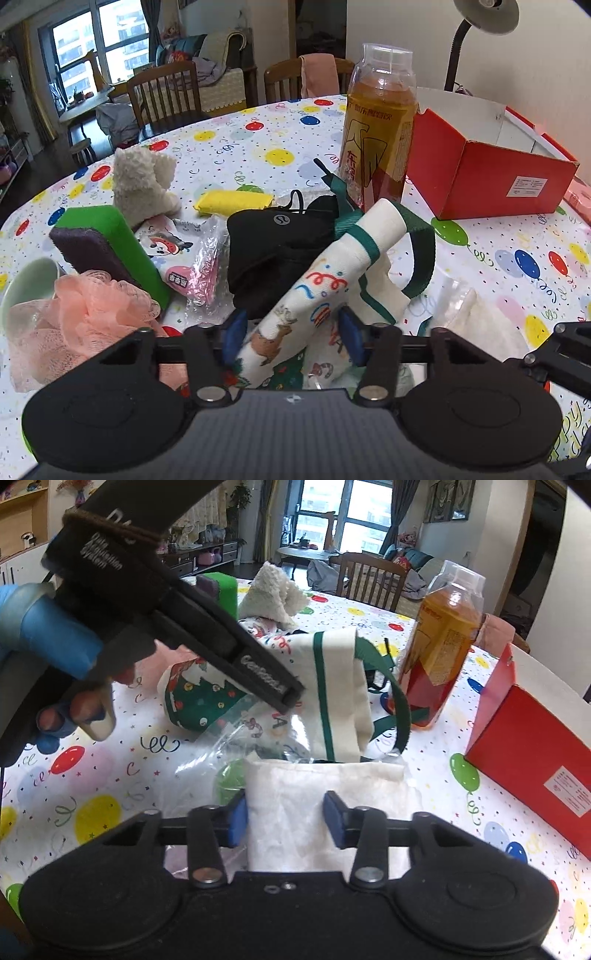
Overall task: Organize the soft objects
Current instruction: 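Grasp the Christmas-print cloth bag with the left gripper while the right gripper grasps the white tissue, then lift the rolled cloth bag with the left gripper while the right gripper lifts the tissue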
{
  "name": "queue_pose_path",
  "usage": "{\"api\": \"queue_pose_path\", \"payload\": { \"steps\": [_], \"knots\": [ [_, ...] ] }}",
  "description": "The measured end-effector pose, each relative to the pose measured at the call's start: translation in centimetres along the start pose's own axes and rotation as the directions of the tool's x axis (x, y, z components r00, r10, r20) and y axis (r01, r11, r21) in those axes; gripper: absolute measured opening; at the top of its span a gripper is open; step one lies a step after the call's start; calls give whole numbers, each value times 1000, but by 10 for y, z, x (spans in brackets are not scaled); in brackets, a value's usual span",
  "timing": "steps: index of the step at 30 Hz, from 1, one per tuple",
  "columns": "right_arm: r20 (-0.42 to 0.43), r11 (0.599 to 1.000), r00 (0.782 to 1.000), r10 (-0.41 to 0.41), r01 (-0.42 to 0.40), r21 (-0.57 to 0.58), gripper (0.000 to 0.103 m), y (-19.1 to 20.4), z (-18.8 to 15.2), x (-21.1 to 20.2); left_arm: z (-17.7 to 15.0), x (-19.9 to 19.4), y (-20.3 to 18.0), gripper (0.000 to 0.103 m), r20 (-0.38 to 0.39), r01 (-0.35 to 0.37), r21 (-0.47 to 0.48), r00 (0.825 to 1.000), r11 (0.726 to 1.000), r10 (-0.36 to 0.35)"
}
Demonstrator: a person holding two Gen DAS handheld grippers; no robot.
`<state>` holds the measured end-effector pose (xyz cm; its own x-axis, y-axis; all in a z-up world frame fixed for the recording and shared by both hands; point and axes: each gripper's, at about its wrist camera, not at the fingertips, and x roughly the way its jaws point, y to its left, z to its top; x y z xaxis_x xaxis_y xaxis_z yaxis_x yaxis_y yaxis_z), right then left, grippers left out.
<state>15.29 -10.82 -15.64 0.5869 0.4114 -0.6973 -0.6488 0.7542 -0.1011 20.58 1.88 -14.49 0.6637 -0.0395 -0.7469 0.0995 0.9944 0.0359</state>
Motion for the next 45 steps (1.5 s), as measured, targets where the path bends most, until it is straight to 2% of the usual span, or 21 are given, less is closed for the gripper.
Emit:
{"api": "queue_pose_path", "payload": {
  "steps": [2,7,9,13,19,24,30,34,36,39,45],
  "knots": [
    [5,1000,1000,-10,10,12,34,-3,-1,-3,-1,-3,0,40,1,-5,-4,1000,1000,5],
    [24,998,999,-39,38,58,16,-16,-3,-16,-5,-13,-3,24,19,9,14,1000,1000,-10],
    [27,995,998,-51,49,82,8,-23,-4,-20,-6,-19,-6,21,31,16,26,999,1000,-17],
    [39,988,996,-76,69,141,4,-39,-7,-30,-3,-34,-10,16,60,56,29,997,998,-58],
    [54,965,993,-103,87,248,2,-66,-14,-48,5,-55,-8,14,89,115,-16,990,993,-113],
    [74,948,990,-118,90,307,2,-84,-19,-61,3,-68,-7,14,108,133,-57,986,989,-127],
    [59,941,995,-87,62,334,2,-86,-27,-65,-28,-57,-11,14,9,206,-125,978,971,-206],
    [57,943,996,-63,41,329,2,-80,-31,-67,-39,-57,-11,14,-19,209,-113,977,971,-212],
    [55,944,997,-55,34,329,2,-77,-32,-68,-38,-58,-10,14,-29,211,-112,976,971,-215],
    [52,943,998,-46,26,331,2,-75,-33,-67,-30,-59,-6,15,-31,253,-129,966,959,-258],
    [48,942,998,-35,17,336,2,-73,-34,-65,-4,-51,-11,17,-38,232,-91,971,969,-236]
  ]
}}
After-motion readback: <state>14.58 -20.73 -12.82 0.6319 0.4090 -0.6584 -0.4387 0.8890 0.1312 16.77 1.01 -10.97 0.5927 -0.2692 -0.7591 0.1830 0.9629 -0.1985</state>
